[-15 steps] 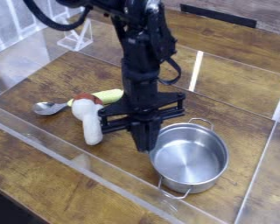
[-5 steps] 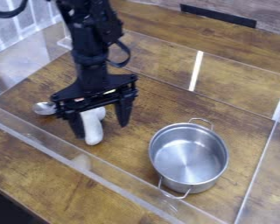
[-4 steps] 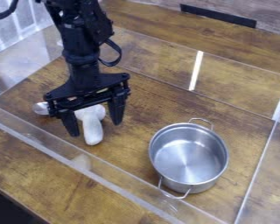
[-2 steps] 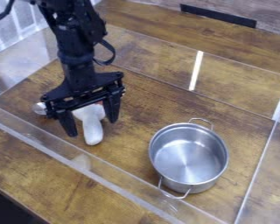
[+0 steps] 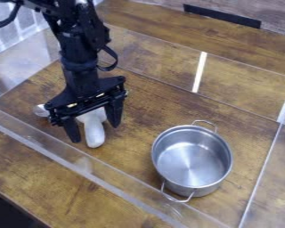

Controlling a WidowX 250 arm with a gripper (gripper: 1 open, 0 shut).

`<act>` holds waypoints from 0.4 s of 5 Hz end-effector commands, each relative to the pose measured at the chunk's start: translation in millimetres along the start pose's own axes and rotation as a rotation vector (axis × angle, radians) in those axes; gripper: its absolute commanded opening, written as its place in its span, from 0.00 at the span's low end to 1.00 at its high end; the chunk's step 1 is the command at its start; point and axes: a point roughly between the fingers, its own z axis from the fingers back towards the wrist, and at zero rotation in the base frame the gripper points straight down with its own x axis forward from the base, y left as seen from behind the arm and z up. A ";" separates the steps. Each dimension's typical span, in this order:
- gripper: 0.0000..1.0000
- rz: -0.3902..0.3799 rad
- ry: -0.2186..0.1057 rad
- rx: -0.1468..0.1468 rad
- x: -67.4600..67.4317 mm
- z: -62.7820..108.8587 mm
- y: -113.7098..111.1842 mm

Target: Put the mushroom in the silver pot

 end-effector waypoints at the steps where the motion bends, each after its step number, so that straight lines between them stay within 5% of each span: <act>1: 1.00 -0.008 -0.003 -0.013 9.7 6.8 4.3; 2: 1.00 -0.020 0.005 -0.012 15.4 8.2 5.8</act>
